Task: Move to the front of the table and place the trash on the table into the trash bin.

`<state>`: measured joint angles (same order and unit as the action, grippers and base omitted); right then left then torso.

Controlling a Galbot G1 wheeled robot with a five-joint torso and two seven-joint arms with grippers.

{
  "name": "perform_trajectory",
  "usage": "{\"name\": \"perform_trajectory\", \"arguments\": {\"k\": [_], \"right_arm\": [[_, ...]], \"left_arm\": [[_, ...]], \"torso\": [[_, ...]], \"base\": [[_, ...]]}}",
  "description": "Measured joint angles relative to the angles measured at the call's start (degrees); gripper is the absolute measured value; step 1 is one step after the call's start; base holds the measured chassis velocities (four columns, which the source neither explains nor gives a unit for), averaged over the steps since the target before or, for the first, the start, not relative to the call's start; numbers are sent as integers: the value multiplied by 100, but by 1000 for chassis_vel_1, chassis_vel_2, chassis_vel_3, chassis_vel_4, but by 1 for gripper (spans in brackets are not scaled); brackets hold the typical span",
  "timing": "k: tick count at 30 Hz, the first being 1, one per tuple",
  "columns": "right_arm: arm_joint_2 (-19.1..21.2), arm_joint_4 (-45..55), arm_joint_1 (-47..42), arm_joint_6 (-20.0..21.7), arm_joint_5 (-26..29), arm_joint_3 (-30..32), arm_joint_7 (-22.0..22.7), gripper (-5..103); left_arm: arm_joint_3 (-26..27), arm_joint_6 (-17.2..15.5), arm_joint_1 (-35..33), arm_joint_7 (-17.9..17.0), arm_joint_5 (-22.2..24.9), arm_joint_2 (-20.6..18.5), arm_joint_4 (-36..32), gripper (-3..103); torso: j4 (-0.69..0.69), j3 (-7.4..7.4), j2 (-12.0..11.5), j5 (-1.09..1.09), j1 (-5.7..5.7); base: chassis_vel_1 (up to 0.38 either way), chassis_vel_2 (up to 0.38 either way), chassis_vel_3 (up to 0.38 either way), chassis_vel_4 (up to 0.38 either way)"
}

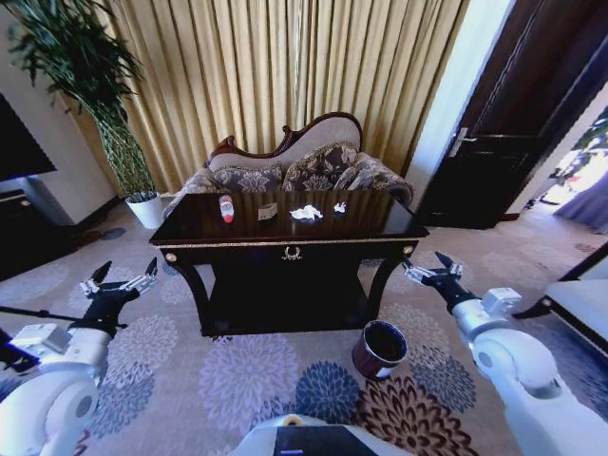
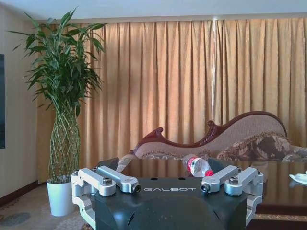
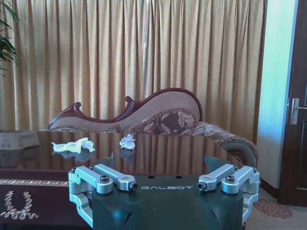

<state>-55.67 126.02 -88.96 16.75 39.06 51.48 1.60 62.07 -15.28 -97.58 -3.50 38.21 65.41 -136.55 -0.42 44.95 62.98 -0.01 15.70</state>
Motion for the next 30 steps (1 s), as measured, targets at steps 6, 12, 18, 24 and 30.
{"name": "perform_trajectory", "arguments": {"k": [6, 12, 18, 24, 30], "right_arm": [[-10, 3, -8, -7, -1, 3, 0, 100], [-15, 9, -15, -9, -4, 2, 0, 100], [-19, 19, -20, -12, -6, -3, -1, 100], [-20, 21, -24, -33, -31, -15, -1, 100], [-35, 27, -31, -98, -137, -40, -2, 100]], "left_arm": [[10, 10, -3, 3, 1, 1, -1, 100], [28, 30, -20, 15, 2, 9, 8, 100], [34, 31, -23, 20, 2, 15, 8, 100], [41, 31, -32, 27, 2, 23, 4, 100], [30, 22, -31, 30, 32, 40, -30, 100]], "torso": [[0, 0, 0, 0, 0], [0, 0, 0, 0, 0], [0, 0, 0, 0, 0], [0, 0, 0, 0, 0], [0, 0, 0, 0, 0]], "base": [[-145, 144, 143, -147], [-147, 133, 139, -148], [-146, 155, 152, -146], [-147, 146, 153, -159], [-145, 153, 149, -151]]}}
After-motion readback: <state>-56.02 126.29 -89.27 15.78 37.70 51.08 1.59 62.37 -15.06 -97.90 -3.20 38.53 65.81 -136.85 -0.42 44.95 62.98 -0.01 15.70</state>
